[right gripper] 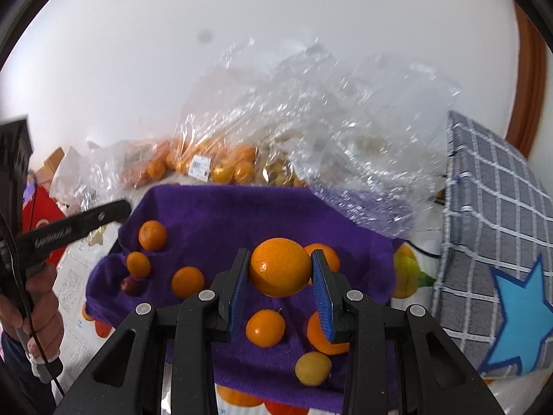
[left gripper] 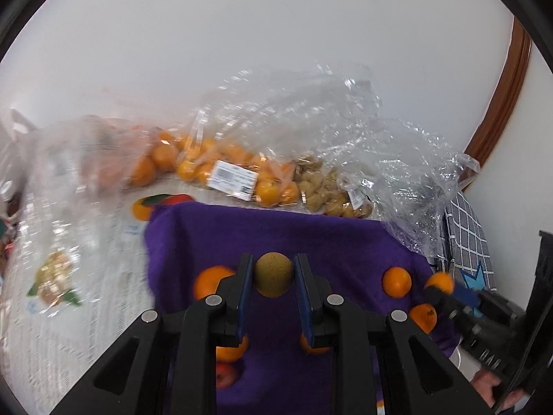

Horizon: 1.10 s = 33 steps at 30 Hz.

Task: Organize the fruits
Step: 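Carry both held fruits over the purple towel, then open both tools to release the fruits onto the towel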

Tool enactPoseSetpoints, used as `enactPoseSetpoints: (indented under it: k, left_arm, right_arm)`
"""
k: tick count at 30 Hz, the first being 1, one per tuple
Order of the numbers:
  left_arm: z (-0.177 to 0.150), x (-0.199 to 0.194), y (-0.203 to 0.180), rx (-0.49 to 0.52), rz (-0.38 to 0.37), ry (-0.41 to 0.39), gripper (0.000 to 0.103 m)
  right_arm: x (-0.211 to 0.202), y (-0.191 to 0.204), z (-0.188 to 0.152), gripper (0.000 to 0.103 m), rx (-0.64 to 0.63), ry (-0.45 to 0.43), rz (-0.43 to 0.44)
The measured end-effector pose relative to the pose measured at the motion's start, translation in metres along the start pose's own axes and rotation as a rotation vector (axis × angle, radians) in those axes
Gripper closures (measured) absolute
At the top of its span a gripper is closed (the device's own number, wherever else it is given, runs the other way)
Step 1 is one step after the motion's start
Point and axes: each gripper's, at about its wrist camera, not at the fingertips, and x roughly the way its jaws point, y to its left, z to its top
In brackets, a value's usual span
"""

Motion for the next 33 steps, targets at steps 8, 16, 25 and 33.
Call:
enactPoseSetpoints:
  k: [8, 16, 25, 33]
  left_arm:
    - [0.007, 0.041, -0.012, 0.065, 0.009, 0.072, 0.08]
    - [0.004, 0.059, -0.015, 0.134, -0.004, 0.145, 0.08]
    - [-0.002, 0.07, -0.019, 0.172, 0.002, 0.181, 0.08]
    - [-0.005, 0.075, -0.019, 0.179, 0.006, 0.198, 0.08]
  right_arm:
    - [0.033, -0.003, -0.007, 0.068, 0.0, 0.077, 0.027]
    - [0.049, -0.002, -0.011, 0.068, -0.009, 0.117, 0.039]
    - [0.05, 0.006, -0.014, 0.068, -0.06, 0.114, 0.01]
    - [0.052, 0.015, -0.018, 0.068, -0.13, 0.106, -0.044]
